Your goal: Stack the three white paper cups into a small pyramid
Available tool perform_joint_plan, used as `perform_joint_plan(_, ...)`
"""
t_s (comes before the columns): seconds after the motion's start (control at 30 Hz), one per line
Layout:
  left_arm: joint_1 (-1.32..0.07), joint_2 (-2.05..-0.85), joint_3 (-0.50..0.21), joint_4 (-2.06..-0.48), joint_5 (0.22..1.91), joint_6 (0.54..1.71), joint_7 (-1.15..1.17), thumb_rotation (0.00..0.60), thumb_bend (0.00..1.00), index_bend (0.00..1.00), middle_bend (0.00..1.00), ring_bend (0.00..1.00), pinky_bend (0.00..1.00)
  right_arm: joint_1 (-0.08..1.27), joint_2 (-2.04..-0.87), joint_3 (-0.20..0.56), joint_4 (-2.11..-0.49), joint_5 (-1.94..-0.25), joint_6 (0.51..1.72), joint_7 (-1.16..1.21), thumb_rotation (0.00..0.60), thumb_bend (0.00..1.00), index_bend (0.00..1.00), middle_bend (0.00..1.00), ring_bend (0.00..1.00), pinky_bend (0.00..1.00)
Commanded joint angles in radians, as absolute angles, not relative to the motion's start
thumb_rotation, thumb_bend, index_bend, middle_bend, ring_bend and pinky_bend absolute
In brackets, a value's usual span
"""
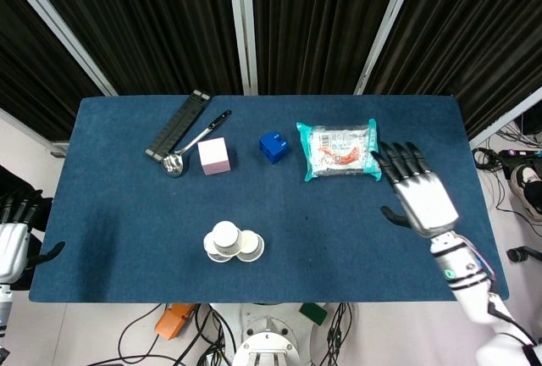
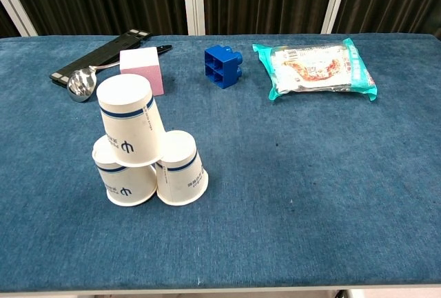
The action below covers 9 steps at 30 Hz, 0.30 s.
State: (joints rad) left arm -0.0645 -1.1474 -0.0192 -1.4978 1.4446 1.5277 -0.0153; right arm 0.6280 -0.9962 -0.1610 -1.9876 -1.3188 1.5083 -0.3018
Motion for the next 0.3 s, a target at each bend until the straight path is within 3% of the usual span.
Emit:
perform_joint_plan(0.03,-0.04,-1.154,-0.004,-1.491,1.458,1.551,-0.021,0.6,0.17,0.2,0.12,0.05,0.0,0.402,-0.993,-0.255,-1.8,-1.438,1.686,-0.072,0.6,0.32,0.0,0.0,0.0,0.0)
perform_joint_plan(0.3,0.021,-1.159,0.022,-1.502,1.486,1.616,-0.01,0.6,0.17,0.2,0.12,0.05,0.0,0.238,-1.064,-0.226,-1.628,-1.471,1.756,0.083,0.6,0.32,0.0,0.0,0.0,0.0)
